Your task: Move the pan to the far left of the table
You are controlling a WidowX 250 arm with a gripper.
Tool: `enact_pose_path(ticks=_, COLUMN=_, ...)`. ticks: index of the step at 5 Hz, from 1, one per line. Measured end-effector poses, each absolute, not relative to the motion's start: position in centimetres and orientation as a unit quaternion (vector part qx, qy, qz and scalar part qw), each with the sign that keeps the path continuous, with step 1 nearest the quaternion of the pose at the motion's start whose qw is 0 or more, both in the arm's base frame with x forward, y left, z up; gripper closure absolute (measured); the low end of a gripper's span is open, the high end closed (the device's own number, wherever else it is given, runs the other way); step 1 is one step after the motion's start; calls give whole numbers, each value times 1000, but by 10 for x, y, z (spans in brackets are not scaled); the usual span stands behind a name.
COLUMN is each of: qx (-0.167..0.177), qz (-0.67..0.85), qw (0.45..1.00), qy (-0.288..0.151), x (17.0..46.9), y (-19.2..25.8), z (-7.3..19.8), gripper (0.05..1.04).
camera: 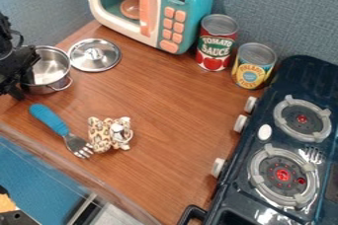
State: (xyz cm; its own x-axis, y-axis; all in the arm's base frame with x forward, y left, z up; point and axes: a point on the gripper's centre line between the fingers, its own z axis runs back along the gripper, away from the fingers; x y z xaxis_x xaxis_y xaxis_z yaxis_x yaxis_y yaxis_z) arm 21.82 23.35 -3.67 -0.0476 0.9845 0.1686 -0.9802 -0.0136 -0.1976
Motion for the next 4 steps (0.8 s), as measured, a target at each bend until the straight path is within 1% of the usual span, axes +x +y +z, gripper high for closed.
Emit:
enact_pose_path(ticks=1, qx=-23, qz=705, qw=698, qy=-122, x=218, y=225, z=-32, gripper=285)
enact_pose_path(ticks=2, qx=-34, qz=702, qw=698, qy=-134, x=222, y=224, z=-16, gripper=77)
enact_pose_path(ticks=3, qx=-32, qz=701, qw=697, qy=-143, x=224, y=228, z=3, gripper=77)
enact_pose_path(ticks=4, qx=-51, qz=696, qw=701, qy=-144, x=232, y=234, z=15, gripper=83)
